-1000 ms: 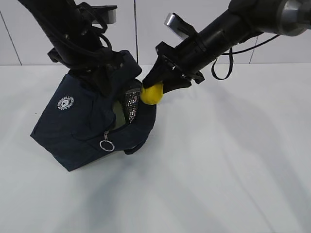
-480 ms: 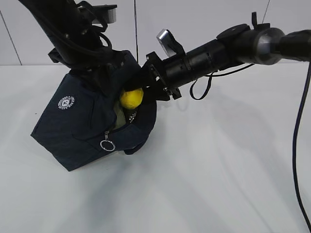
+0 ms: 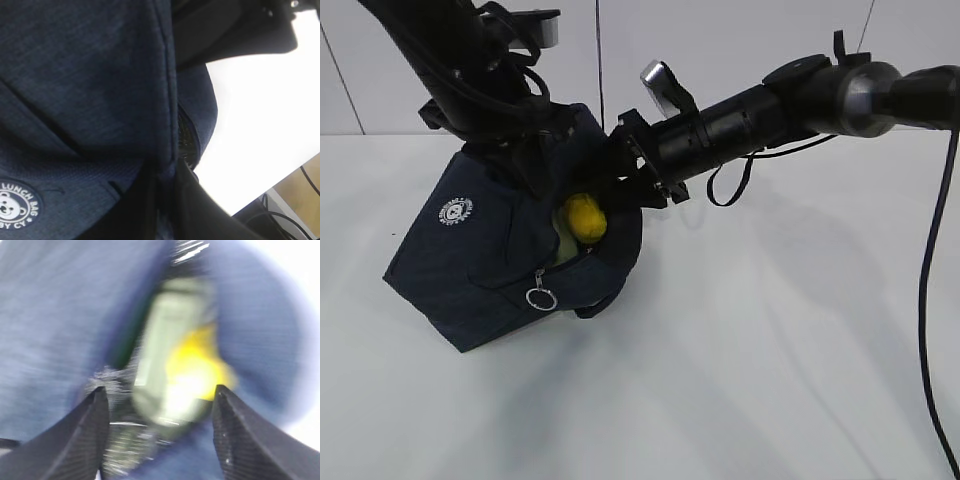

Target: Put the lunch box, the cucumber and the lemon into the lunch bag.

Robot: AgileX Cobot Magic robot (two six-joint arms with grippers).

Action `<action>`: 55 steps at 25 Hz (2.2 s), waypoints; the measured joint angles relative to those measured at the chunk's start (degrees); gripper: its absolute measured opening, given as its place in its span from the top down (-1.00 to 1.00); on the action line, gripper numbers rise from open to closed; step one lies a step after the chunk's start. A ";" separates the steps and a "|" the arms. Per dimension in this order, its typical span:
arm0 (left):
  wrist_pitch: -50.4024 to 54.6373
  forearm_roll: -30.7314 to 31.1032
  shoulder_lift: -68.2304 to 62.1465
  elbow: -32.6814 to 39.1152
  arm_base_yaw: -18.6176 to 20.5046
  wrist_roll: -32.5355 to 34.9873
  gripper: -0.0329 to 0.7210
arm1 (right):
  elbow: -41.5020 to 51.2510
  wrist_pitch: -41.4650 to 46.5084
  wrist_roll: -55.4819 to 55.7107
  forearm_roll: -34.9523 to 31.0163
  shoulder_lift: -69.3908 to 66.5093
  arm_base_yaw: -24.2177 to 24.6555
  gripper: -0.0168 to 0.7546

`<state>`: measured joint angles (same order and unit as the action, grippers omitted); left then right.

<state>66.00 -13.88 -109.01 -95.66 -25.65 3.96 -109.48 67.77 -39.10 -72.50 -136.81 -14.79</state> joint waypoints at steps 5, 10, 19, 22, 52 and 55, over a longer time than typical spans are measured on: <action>0.00 0.00 0.00 0.00 0.06 0.00 0.86 | 0.00 0.43 0.00 1.54 0.00 2.64 -0.30; 0.00 -0.05 0.00 0.00 0.06 0.00 0.86 | 0.00 0.43 2.10 5.44 0.00 5.37 -0.30; 0.00 -0.05 0.00 0.00 0.06 0.00 0.86 | 0.00 0.58 4.62 11.91 -0.42 4.52 -0.30; 0.00 -0.05 0.00 0.00 0.06 0.00 0.86 | 0.00 0.57 4.96 11.91 -1.54 3.88 -0.30; -4.27 -11.49 0.00 0.00 0.06 0.37 0.86 | -2.25 1.84 8.18 12.17 5.55 7.05 0.95; -5.07 -16.14 0.00 0.00 0.06 0.59 0.86 | -4.64 2.22 11.28 16.50 7.42 7.36 0.95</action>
<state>60.93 -30.02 -109.01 -95.66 -25.59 4.55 -114.12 69.99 -27.82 -56.00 -129.38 -7.43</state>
